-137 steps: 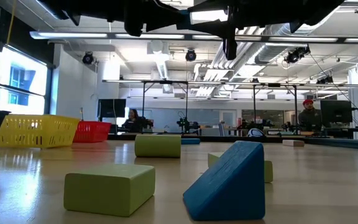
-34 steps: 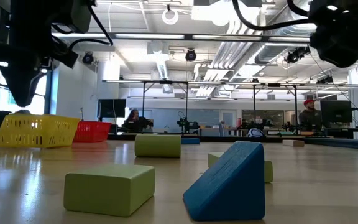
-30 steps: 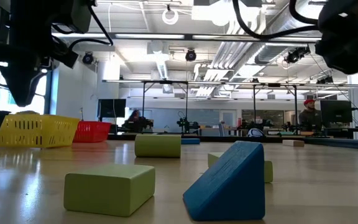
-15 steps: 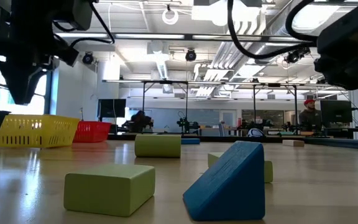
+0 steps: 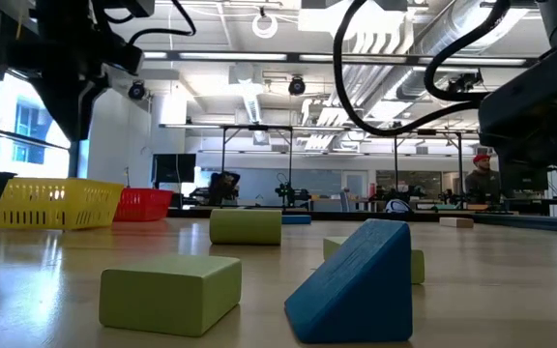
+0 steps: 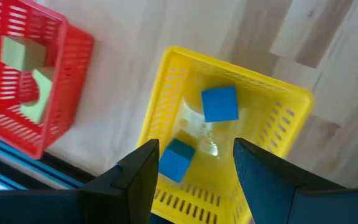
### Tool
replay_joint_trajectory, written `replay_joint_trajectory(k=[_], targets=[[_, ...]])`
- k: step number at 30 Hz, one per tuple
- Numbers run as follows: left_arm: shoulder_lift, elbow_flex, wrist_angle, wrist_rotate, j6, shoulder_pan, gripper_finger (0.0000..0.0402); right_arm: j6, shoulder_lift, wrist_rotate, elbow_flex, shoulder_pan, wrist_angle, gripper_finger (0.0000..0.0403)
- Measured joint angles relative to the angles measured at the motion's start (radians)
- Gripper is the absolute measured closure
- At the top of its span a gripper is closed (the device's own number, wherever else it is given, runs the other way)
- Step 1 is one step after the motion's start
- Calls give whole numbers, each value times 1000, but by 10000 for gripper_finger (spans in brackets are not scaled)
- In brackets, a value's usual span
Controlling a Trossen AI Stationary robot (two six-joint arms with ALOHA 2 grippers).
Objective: Sort & place blocks by color
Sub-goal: Put the big rectangular wooden block into the black basket
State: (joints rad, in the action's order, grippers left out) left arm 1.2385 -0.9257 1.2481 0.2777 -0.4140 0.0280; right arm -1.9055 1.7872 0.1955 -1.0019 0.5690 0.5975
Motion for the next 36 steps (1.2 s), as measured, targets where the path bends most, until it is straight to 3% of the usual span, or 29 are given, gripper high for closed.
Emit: replay_joint_trajectory(k=[7,16,22,26,36], targets=[[0,0,-31,3,37,0,209,48,0,-1,-2,-29,27,307],[0,0,-51,3,51,0,209,205,-12,-22,1,-89,29,307],[0,0,-65,3,62,0,209,311,-58,-205,5,-138,19,296],[0,0,-107,2,103,0,209,423,-93,-259,5,-182,-18,301],[0,0,-294,10,170,-2,209,758,-150,-441,4,-314,-257,300]])
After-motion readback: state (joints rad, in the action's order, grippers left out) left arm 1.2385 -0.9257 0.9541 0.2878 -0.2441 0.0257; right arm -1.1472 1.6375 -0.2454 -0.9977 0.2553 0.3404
